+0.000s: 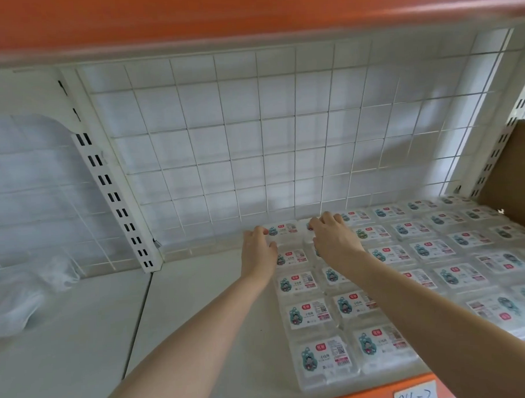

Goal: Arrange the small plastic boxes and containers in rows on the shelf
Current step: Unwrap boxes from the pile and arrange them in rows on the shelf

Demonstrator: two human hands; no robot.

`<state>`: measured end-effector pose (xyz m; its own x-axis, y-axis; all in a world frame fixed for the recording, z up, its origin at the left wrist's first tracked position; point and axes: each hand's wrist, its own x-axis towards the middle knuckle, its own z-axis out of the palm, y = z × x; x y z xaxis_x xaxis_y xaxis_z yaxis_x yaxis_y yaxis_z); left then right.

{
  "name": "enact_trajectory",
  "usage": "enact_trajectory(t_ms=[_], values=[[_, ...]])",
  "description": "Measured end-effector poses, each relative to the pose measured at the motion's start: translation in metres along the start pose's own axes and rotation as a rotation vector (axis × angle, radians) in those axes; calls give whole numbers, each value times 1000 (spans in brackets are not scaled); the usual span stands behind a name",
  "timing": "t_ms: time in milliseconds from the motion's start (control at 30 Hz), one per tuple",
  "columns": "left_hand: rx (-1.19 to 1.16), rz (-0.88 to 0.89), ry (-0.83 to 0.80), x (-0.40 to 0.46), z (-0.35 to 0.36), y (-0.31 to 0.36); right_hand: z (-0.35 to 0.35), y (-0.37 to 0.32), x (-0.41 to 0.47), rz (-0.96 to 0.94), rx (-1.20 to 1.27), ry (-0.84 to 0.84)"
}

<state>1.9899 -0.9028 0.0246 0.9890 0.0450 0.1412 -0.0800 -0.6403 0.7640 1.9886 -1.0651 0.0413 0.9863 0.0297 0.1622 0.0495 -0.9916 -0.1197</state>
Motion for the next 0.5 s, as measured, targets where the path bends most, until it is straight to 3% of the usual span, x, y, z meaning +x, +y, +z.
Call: enact_trajectory(t_ms=[233, 500], values=[[-48, 14, -65, -4, -8, -7, -9, -9, -5, 35, 29, 12], [65, 4, -93, -42, -66, -48, -17, -77, -22, -219, 165, 179]])
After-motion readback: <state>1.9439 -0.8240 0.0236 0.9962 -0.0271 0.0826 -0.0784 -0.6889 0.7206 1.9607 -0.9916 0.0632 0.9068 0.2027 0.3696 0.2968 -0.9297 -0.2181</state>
